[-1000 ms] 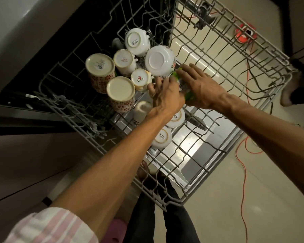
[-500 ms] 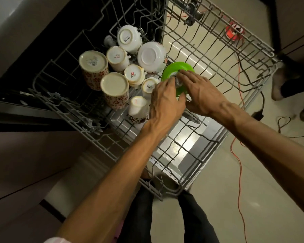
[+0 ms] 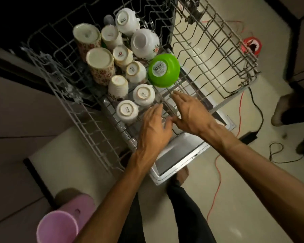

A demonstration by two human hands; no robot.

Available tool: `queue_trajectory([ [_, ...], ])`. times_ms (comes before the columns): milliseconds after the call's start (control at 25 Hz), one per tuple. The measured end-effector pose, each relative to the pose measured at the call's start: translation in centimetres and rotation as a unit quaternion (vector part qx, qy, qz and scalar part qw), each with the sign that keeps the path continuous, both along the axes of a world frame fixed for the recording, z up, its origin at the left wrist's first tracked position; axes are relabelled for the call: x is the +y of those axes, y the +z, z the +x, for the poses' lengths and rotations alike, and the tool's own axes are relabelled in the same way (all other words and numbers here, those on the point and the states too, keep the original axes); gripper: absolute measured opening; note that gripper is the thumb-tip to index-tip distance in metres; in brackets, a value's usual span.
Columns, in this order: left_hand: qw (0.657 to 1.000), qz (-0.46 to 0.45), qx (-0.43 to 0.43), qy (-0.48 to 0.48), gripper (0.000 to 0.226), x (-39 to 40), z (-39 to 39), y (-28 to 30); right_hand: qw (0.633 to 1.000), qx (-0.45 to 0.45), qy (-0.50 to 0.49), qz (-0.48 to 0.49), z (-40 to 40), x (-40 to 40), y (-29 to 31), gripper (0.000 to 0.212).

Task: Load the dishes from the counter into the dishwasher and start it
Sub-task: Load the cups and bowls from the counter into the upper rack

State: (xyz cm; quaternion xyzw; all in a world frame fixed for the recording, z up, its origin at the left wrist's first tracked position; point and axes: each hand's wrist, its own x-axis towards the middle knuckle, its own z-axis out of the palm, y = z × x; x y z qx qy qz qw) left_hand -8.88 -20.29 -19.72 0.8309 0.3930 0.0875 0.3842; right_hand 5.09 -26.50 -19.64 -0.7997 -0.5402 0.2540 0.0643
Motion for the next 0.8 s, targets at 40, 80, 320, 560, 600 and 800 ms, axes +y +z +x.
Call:
queue_trajectory([
  [40,1.000,-0.013,0.003,0.019,0.047,-1.1,0.1,-0.3,1.000,-0.003,0.011,-0.003,0.1,-1.0,-0.2,0.068],
  [80,0.999,-0.031,0.012,0.033,0.044,-2.2,0.3,-0.7,1.000,-0.005,0.017,-0.005,0.1,-1.8,-0.3,0.063],
  [320,0.996,-0.030,0.018,0.082,0.039,-5.7,0.6,-1.9,0.998,-0.030,0.021,0.045,-0.4,-4.0,-1.0,0.039],
  [560,0.995,-0.013,0.056,0.077,0.030,-5.8,0.5,-1.8,0.997,-0.049,0.023,0.049,-0.4,-4.3,-1.6,0.034],
  [600,0.996,-0.009,0.053,0.071,0.029,-5.8,0.4,-1.7,0.997,-0.051,0.021,0.046,-0.4,-4.3,-1.5,0.033],
  [800,0.996,-0.010,0.036,0.082,0.027,-5.9,-0.1,-1.9,0.997,-0.032,0.053,0.044,-0.5,-4.6,-0.7,0.039],
])
